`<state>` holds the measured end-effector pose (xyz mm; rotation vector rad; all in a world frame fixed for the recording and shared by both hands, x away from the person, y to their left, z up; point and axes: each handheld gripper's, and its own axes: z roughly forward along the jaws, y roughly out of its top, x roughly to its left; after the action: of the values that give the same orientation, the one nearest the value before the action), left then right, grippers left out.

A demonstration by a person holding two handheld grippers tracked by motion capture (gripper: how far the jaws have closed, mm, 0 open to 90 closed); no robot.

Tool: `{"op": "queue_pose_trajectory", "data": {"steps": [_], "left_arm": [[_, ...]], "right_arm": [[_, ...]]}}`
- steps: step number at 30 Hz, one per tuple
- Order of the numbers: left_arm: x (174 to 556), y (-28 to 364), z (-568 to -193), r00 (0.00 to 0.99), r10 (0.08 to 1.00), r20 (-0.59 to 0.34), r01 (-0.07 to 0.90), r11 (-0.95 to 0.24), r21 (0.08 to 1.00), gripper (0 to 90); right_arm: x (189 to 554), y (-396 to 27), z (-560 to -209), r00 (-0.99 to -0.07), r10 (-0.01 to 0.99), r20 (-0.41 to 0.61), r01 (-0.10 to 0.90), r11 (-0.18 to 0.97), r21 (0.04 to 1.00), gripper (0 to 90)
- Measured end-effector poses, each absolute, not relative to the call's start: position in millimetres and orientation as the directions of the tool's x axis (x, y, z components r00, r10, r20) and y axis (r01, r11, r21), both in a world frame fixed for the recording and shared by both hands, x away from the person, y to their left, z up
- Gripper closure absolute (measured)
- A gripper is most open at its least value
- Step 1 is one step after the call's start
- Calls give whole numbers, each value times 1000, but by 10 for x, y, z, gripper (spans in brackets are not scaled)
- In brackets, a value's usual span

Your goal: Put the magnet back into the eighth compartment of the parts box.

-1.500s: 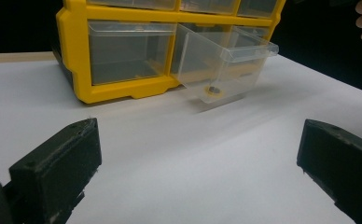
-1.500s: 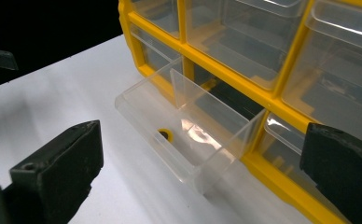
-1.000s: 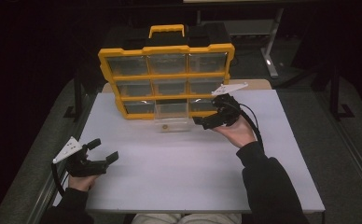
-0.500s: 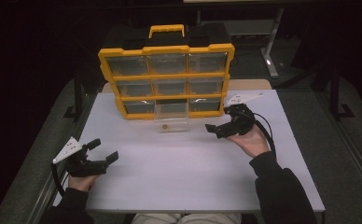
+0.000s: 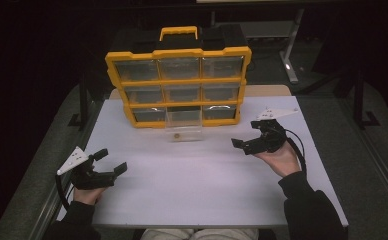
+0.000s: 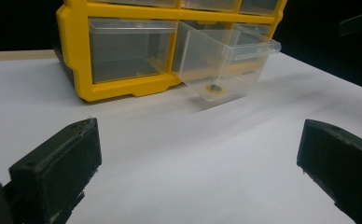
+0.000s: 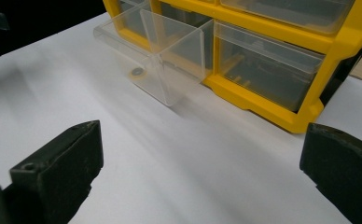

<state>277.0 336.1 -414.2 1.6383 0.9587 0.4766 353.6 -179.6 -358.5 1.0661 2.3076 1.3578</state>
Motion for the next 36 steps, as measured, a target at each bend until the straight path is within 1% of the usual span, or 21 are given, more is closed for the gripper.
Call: {"op": "queue_pose_trajectory", "data": {"steps": [7, 18, 25, 31, 32, 36], "left_arm": [[2769, 3360, -4143, 589, 790, -173, 339, -47, 940, 0], [2767, 3362, -4143, 585, 791, -179, 342, -40, 939, 0], [2762, 3363, -4140, 587, 790, -176, 342, -44, 939, 0], [2759, 3365, -4137, 587, 790, -178, 341, -42, 939, 0], [2759, 3365, -4137, 588, 789, -178, 341, -42, 939, 0], [2758, 3367, -4133, 589, 788, -178, 339, -41, 940, 0]], "right_arm": [[3466, -1863, -3635, -695, 706, 133, 460, 295, 837, 0], [3355, -2013, -3736, -674, 723, 152, 471, 262, 842, 0], [3224, -2179, -3837, -639, 750, 173, 487, 219, 845, 0], [3122, -2272, -3886, -617, 772, 152, 453, 190, 871, 0], [3079, -2310, -3911, -604, 786, 134, 428, 177, 886, 0], [3012, -2384, -3953, -584, 801, 136, 414, 149, 898, 0]]}}
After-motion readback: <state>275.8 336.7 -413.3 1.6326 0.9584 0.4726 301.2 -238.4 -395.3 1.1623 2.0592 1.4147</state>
